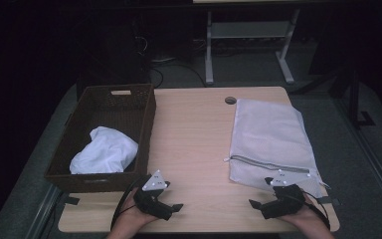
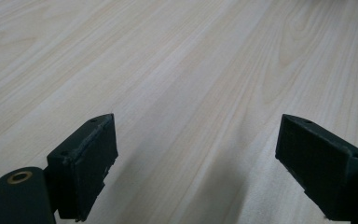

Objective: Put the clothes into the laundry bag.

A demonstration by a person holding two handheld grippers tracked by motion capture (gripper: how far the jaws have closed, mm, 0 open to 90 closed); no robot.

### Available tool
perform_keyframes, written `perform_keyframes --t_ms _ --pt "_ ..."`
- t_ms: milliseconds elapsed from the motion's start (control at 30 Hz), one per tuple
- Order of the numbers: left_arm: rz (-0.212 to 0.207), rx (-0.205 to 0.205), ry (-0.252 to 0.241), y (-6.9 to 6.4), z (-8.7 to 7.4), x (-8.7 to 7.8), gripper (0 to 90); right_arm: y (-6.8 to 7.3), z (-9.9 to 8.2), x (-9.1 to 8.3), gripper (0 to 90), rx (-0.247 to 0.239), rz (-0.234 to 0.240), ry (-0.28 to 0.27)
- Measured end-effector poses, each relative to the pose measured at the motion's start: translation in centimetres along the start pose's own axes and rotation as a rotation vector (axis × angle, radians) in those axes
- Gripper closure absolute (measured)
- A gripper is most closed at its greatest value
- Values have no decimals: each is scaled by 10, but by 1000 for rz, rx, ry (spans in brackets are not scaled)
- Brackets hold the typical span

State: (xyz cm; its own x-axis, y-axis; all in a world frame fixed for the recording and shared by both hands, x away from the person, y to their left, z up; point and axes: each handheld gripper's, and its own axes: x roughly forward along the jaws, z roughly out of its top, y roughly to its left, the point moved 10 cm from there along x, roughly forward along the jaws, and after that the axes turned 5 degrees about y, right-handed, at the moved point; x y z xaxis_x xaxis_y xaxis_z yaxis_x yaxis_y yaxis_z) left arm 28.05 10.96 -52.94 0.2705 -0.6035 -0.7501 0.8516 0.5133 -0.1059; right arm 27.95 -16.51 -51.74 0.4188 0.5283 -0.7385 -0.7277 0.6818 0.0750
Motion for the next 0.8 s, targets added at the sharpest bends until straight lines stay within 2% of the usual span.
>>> perform_keyframes --t_ms 67,100,200,467,500,800 --pt "-5 12 7 -2 0 1 108 4 1 5 23 -17 -1 8" --pt "-13 19 12 -4 0 1 105 6 1 7 22 -45 -10 11" --pt "-18 24 18 -6 1 1 105 5 1 8 23 -59 -22 7" --pt "-40 45 27 -11 11 -4 106 3 -1 11 23 -56 -30 5" --pt "-46 58 36 -12 14 -5 106 1 -1 12 23 -54 -36 7" --pt "-64 75 73 -10 29 -16 108 2 -3 13 23 -60 -39 15"
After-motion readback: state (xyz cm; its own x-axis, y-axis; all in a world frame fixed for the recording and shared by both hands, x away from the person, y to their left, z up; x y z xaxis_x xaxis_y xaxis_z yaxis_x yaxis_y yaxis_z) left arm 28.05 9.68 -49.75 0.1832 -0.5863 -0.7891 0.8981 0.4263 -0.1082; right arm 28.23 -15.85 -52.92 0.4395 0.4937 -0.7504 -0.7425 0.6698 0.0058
